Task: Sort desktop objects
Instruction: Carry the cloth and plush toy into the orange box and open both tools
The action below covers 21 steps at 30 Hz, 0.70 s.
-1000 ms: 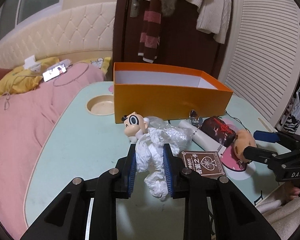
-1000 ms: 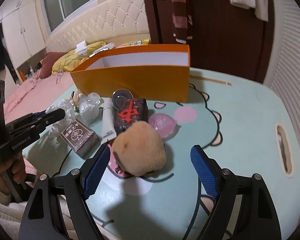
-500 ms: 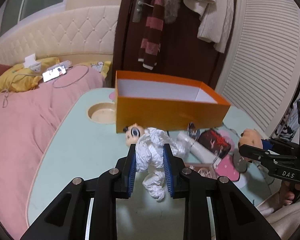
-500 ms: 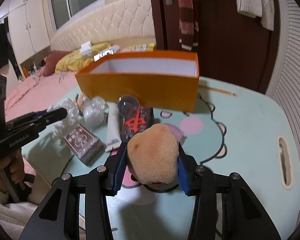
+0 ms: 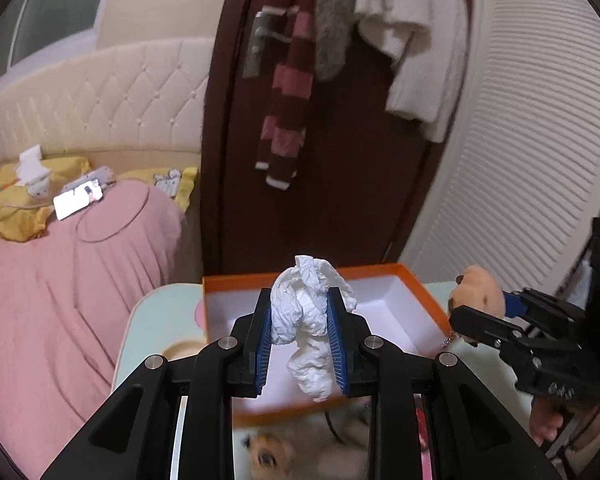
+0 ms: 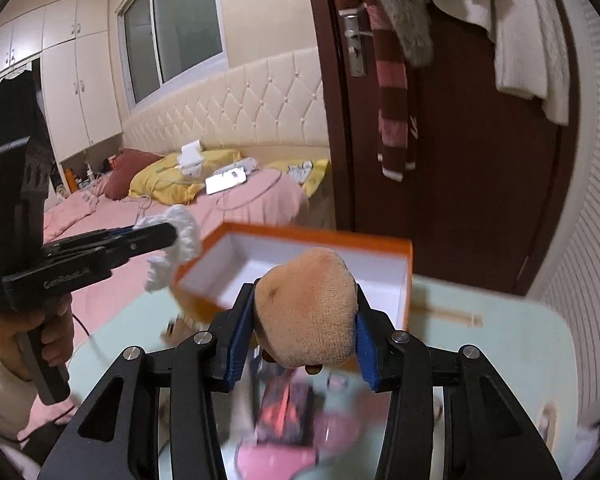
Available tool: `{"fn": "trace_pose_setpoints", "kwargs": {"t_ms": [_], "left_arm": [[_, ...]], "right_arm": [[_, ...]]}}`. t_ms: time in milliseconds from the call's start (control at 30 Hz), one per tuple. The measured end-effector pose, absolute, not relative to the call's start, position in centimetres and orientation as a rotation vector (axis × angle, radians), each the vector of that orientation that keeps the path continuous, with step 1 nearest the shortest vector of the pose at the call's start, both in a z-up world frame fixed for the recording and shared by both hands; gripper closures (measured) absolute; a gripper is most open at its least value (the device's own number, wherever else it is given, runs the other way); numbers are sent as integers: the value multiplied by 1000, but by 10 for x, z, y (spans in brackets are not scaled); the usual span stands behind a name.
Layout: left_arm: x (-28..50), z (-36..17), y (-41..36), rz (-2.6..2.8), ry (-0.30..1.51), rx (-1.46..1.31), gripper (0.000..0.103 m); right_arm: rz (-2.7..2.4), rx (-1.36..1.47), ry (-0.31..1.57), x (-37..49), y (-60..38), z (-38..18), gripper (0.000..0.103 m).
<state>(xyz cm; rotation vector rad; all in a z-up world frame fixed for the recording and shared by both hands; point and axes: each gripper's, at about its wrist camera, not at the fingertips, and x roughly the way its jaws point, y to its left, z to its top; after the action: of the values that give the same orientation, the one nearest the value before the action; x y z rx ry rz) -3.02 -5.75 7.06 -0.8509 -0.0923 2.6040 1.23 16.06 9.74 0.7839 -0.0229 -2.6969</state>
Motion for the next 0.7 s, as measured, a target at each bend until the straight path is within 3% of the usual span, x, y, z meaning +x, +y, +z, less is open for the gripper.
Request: {"fn": "trace_pose_setpoints", "kwargs": {"t_ms": [300, 433, 700], "left_arm": [[-98, 52, -34, 2564, -89, -1014, 79], [-94, 52, -32, 2584, -42, -1003, 79], [-91, 46, -29, 2599, -1, -993, 79]], "right_arm": [[-2662, 1025, -144, -68, 157, 66, 57], [-2649, 1158, -170, -83, 161, 41, 57], [-2675, 1133, -150, -79, 167, 37, 57]]}}
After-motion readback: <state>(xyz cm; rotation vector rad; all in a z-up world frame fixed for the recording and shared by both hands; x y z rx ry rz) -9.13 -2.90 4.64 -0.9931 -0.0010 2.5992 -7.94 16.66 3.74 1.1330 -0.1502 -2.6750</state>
